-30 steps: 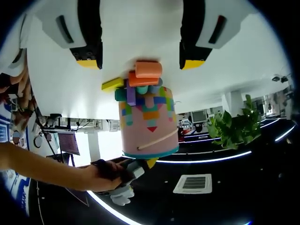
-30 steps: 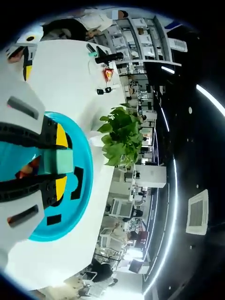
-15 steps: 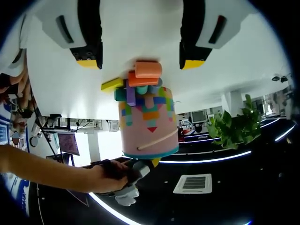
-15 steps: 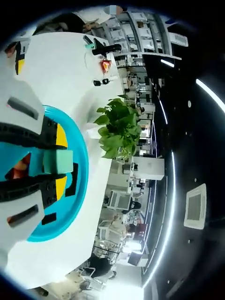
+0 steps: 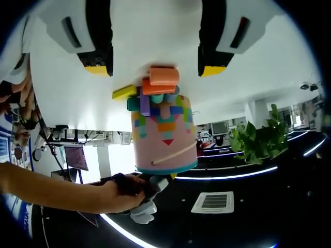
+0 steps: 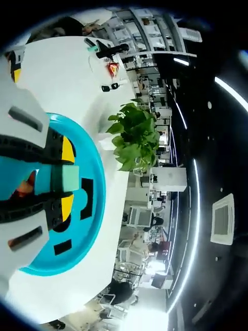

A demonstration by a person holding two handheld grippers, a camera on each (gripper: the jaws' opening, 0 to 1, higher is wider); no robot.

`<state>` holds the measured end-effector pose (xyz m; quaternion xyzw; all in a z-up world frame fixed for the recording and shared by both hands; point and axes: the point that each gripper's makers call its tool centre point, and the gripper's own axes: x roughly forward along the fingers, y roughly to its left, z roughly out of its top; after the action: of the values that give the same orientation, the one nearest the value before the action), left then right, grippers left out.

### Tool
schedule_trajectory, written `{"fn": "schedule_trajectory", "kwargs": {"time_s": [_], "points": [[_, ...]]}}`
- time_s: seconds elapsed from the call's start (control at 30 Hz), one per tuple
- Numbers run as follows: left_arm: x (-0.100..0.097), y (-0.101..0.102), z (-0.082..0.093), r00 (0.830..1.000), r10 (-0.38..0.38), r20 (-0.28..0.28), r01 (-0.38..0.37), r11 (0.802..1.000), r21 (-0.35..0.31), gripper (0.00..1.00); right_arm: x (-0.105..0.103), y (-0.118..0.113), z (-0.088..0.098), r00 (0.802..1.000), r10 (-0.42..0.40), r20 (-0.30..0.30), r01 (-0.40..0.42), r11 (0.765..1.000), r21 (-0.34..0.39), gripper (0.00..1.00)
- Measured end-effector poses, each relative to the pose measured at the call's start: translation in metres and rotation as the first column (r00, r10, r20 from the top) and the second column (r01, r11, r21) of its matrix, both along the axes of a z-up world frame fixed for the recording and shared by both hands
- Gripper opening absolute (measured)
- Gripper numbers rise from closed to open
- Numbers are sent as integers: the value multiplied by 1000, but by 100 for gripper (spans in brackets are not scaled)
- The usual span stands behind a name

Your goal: Arrange the toys in the designated storage area by placing each visible toy with the group until no toy remains scattered across the table.

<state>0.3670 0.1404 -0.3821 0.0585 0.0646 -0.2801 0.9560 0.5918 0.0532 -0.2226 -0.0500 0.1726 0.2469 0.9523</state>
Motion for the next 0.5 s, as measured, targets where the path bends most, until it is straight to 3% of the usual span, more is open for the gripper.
{"fn": "schedule_trajectory", "kwargs": {"time_s": [0.33, 0.5], "points": [[0, 1, -1, 1000, 3, -2, -3, 1000, 5, 68, -21, 5, 8, 992, 107, 61, -108, 994, 11, 24], [0, 2, -1, 1000, 10, -4, -10, 1000, -4, 69, -39, -3, 25, 978, 151, 145, -162, 984, 68, 25]]}}
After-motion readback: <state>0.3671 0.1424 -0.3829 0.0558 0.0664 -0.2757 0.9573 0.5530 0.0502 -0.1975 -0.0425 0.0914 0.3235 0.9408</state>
